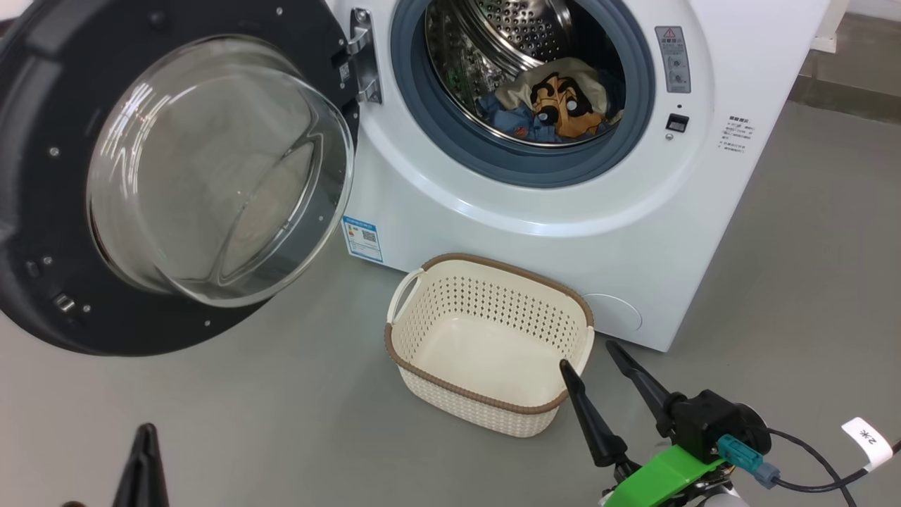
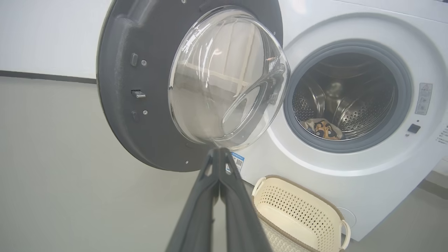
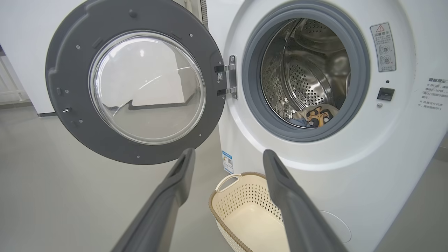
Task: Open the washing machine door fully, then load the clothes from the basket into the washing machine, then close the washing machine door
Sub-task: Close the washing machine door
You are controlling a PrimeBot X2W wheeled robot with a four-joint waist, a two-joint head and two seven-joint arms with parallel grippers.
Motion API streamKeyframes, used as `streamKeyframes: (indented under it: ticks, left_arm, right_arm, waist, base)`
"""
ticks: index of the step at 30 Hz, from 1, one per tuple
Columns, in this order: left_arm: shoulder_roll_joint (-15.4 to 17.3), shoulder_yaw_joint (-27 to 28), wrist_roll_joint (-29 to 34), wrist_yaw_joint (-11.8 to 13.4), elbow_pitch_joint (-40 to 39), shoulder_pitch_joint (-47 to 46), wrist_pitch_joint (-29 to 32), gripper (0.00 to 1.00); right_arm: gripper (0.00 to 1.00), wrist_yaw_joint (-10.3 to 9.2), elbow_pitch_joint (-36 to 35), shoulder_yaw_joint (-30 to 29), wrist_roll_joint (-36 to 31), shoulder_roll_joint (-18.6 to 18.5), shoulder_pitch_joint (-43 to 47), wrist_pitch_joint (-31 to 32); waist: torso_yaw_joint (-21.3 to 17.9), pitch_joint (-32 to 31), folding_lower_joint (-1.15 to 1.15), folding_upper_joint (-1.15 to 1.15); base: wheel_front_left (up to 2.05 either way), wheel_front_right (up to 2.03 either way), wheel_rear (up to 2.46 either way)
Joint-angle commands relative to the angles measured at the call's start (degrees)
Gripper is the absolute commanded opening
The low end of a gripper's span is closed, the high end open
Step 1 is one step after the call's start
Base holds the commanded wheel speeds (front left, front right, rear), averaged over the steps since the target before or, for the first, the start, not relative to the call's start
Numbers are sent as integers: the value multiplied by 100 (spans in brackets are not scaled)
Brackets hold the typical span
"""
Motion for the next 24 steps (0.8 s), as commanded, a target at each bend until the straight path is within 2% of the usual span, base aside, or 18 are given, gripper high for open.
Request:
streamKeyframes:
  ticks: [1, 8, 12, 18, 24]
  left_arm:
    - [36, 260, -141, 12, -256, -271, -37, 0]
    - [57, 689, -223, 1, -536, -434, -37, 0]
    - [243, 1059, -373, -7, -578, -707, -37, 0]
    - [823, 1746, -939, -15, -369, -1530, -6, 0]
    - [1854, 2185, -1652, -50, 226, -2424, 274, 0]
  right_arm:
    - [100, 9, -170, 92, -40, 14, 2, -28]
    - [100, 9, -193, 51, -204, 14, 94, -28]
    - [100, 9, -226, -72, -388, 14, 140, -28]
    - [100, 9, -314, -211, -595, -103, 253, -28]
    - [100, 9, -463, -271, -714, -308, 291, -28]
  waist:
    - [4, 8, 0, 0]
    - [-25, 117, 0, 0]
    - [-48, 278, 0, 0]
    - [-92, 543, 0, 0]
    - [-265, 881, 0, 0]
  base:
    - [0, 0, 0]
    - [0, 0, 0]
    - [0, 0, 0]
    - [0, 0, 0]
    - [0, 0, 0]
